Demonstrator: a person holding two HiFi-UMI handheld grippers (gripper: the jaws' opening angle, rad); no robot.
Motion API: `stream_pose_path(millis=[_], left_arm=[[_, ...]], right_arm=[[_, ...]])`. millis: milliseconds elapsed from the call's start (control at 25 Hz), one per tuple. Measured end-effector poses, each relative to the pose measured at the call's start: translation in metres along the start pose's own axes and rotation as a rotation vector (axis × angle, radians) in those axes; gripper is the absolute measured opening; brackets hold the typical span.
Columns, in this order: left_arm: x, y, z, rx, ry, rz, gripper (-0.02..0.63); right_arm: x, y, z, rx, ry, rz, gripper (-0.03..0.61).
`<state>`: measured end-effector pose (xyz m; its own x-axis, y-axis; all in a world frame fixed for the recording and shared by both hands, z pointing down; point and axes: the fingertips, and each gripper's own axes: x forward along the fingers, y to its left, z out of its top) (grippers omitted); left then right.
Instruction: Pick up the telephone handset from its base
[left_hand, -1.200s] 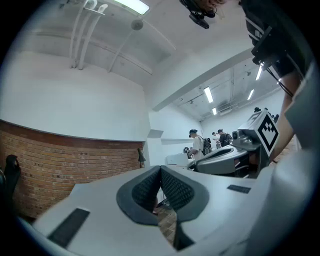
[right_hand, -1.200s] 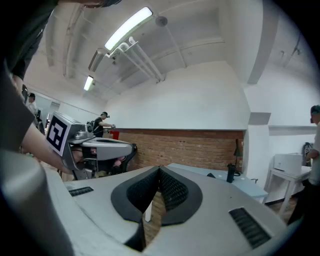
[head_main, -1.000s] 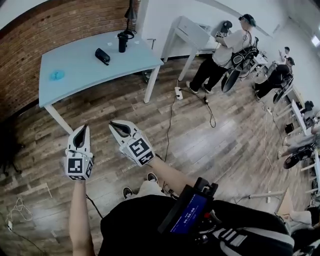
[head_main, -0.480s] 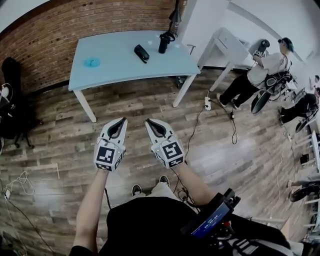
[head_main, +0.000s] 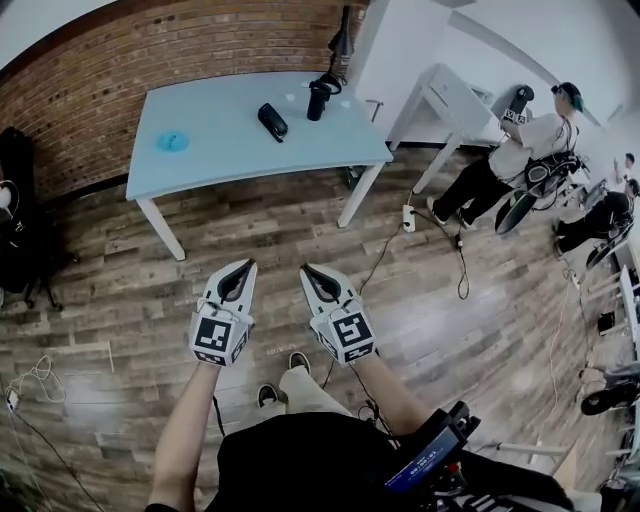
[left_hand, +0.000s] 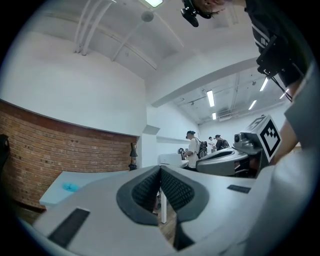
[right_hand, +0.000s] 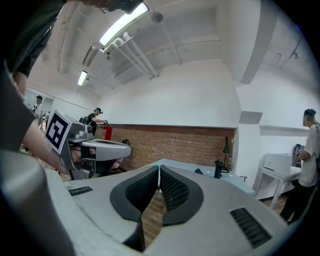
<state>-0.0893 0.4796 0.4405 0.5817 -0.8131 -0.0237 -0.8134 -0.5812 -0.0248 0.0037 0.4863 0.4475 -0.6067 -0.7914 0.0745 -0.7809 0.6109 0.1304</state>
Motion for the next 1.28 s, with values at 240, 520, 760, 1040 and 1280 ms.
stream_pose_path(millis=[240,520,760,1040,1280], left_arm=[[0.037,-0.009,0.002,0.009,0.013,0.024,0.018],[0.076,-0.004,0.001,0.026,0.052,0.103,0.017],[0.098,0.001,-0.002,0.043,0.071,0.112,0.018],[0.097,0.035,-0.013,0.030,0.046,0.103,0.018],[0.079,0.081,-0.012,-0.040,0.009,0.135,0.018]], right_arm=[[0.008,-0.042,-0.008,0.011,-0.005,0.012,0.026],[0.025,-0.094,-0.005,0.028,-0.034,0.040,0.026],[0.048,-0.112,-0.011,0.042,-0.035,0.057,0.026],[0.078,-0.092,-0.020,0.007,0.006,0.057,0.026],[0.114,-0.071,-0.013,0.011,0.029,0.024,0.026]])
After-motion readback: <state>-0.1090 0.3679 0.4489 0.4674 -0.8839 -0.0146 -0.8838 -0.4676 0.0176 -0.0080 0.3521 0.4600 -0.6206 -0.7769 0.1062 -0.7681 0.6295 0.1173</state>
